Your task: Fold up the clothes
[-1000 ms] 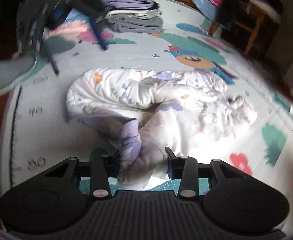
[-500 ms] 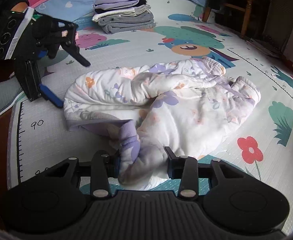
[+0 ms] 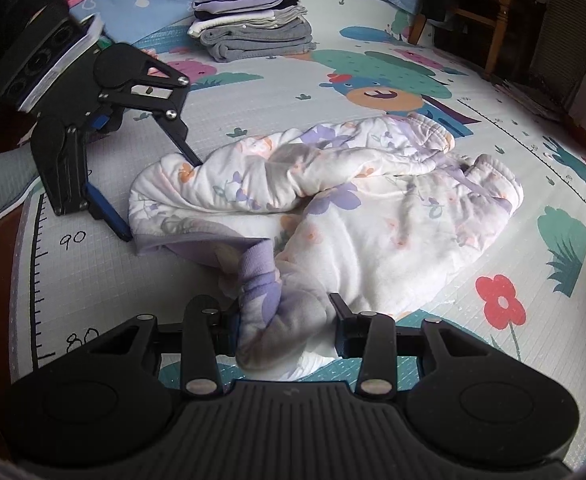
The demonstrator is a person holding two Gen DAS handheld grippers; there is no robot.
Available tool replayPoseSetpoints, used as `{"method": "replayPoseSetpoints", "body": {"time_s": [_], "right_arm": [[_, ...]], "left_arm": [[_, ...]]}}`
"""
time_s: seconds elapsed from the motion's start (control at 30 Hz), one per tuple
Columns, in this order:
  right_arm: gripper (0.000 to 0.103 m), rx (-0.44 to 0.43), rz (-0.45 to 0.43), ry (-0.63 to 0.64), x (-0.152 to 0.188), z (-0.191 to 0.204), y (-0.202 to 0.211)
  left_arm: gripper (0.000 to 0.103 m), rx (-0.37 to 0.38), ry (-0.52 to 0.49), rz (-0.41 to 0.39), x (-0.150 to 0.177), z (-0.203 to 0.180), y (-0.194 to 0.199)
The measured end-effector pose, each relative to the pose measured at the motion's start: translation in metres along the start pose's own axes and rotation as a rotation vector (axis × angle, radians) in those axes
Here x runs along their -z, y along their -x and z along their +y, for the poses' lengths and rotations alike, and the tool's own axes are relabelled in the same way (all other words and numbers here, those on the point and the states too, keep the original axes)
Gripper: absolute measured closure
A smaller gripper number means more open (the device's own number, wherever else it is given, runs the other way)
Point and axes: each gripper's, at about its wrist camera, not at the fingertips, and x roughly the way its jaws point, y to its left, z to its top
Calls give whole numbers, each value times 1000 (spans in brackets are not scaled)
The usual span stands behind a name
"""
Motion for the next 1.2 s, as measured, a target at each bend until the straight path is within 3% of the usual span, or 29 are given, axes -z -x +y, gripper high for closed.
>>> {"method": "replayPoseSetpoints", "body": {"time_s": [0.2, 0.23, 0.3, 0.5, 0.63, 0.77, 0.83, 1.0, 1.2], "right_arm": [[61, -1, 9, 28, -1, 1, 0], [61, 0, 11, 38, -1, 2, 0], [61, 0, 16, 62, -1, 3, 0], [61, -7, 45, 197, -3, 10, 2], [66, -45, 59, 275, -10, 16, 9], [67, -129, 89, 361, -17, 35, 29], [67, -179, 114, 398, -19, 46, 42], [67, -291, 107, 268, -41, 33, 71], [67, -364, 57, 89, -78, -23, 82]], "left_arm": [[36, 152, -127, 73, -14, 14, -9], [37, 160, -127, 82, -15, 15, -10], [51, 171, -124, 97, -18, 19, -13], [68, 175, -65, 106, -19, 22, -3], [73, 180, -15, 107, -19, 24, 6], [73, 291, 58, 103, -25, 23, 33], [74, 372, 142, 91, -29, 29, 48], [74, 518, 321, 58, -31, 72, 68], [74, 623, 518, -32, -25, 149, 73]]}}
